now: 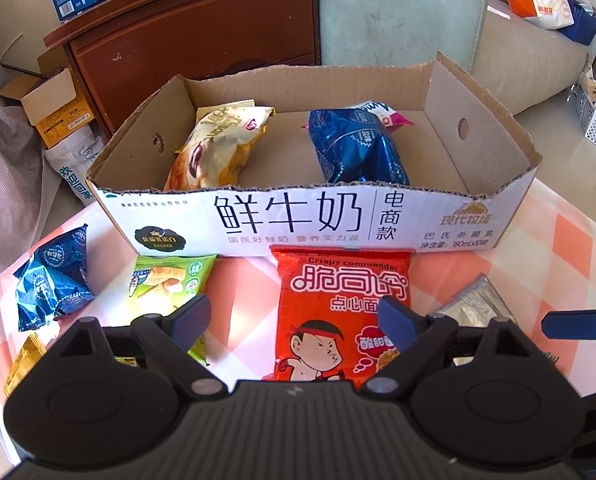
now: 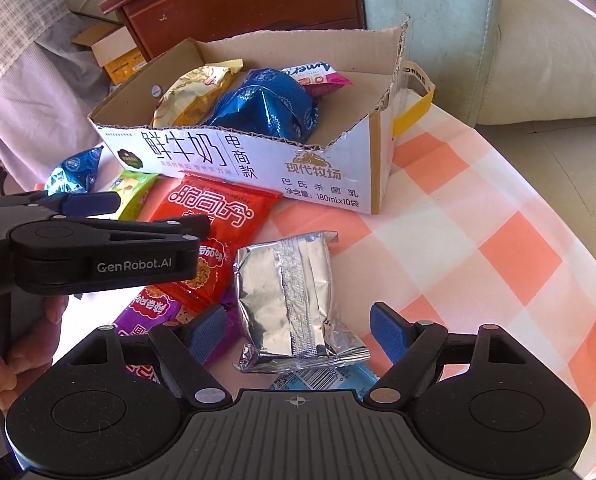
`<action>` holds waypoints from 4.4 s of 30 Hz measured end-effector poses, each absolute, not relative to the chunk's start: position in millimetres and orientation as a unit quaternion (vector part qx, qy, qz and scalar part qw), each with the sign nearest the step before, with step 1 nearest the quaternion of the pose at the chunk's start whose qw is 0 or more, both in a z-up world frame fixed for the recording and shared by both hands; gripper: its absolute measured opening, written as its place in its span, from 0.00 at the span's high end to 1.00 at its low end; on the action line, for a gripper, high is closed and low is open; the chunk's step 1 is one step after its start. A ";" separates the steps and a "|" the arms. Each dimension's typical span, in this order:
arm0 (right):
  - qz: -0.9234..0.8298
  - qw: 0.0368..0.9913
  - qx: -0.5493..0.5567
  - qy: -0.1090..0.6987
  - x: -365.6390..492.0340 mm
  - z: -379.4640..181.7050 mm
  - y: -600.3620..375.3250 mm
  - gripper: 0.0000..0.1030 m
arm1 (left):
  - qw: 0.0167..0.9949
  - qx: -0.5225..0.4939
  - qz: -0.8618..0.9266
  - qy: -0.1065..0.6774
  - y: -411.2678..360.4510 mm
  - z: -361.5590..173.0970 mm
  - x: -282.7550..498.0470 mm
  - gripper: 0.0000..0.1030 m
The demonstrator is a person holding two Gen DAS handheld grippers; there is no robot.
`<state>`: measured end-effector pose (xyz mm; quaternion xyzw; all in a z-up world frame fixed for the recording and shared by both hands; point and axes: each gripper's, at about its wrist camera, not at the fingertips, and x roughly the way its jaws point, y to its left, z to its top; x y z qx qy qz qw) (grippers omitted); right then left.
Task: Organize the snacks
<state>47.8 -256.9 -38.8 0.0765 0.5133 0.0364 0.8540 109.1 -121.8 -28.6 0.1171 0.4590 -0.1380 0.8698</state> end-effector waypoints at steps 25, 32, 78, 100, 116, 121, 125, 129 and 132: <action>0.038 0.863 0.028 0.502 52.7 -54.0 -242.2 0.43 | 0.853 0.133 -0.185 0.470 -142.9 -46.9 104.3 0.32; 0.038 0.864 0.022 0.501 50.9 -50.1 -241.8 0.45 | 0.858 0.133 -0.188 0.459 -139.9 -39.9 98.4 0.39; 0.048 0.903 0.036 0.425 57.8 9.0 -209.7 0.45 | 0.908 0.120 -0.121 0.383 -50.6 17.6 82.6 0.42; -0.014 0.931 0.029 0.364 76.3 38.7 -203.8 0.45 | 0.935 0.078 -0.072 0.340 -55.6 50.5 115.4 0.42; -0.051 0.933 0.035 0.355 98.3 40.2 -215.7 0.45 | 0.941 0.070 -0.056 0.326 -70.8 54.8 149.6 0.42; -0.063 0.930 0.042 0.359 109.7 36.4 -221.0 0.45 | 0.938 0.061 -0.056 0.336 -75.2 50.1 163.0 0.42; -0.072 0.928 0.047 0.362 119.1 32.2 -225.2 0.45 | 0.936 0.054 -0.054 0.343 -77.5 46.8 173.3 0.42; -0.084 0.926 0.055 0.363 128.1 28.2 -229.7 0.45 | 0.934 0.047 -0.056 0.350 -77.5 42.9 182.4 0.42; -0.095 0.925 0.067 0.361 135.8 24.8 -234.8 0.45 | 0.933 0.046 -0.054 0.352 -77.4 39.3 186.5 0.42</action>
